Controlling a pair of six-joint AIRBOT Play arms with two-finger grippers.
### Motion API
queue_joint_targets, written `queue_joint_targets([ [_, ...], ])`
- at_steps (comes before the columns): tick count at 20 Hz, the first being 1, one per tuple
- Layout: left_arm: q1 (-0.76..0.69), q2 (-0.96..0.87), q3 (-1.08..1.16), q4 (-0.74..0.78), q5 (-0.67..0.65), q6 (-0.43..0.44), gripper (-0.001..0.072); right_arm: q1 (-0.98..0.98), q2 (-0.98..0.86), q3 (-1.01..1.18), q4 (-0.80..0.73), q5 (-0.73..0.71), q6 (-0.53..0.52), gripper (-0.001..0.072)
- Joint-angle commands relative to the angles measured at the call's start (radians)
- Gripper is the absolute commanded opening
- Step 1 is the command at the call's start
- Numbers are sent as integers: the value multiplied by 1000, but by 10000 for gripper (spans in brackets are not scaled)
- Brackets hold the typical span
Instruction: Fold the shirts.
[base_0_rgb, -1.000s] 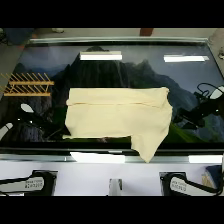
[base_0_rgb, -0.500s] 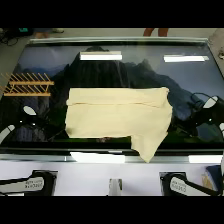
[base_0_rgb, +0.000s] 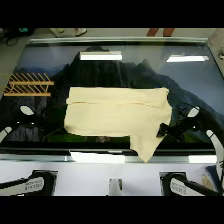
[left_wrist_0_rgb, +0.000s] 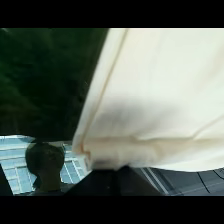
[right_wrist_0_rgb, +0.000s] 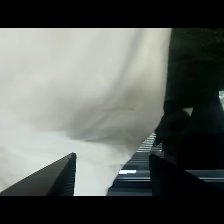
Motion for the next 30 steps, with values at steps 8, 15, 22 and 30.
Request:
queue_joint_targets([
  [8, 1, 109, 101, -18, -20, 59, 23, 8, 73, 99, 71, -41, -72, 16],
  [15, -69, -44, 527, -86, 70, -6, 22, 11, 14, 408, 166, -410, 29, 16],
  [22, -68, -467, 964, -87, -8, -167, 26, 11, -319, 609, 327, -453, 90, 18],
  [30, -37, -536, 991, -138, -143, -188, 672, -36, -369, 651, 102, -320, -1, 705],
])
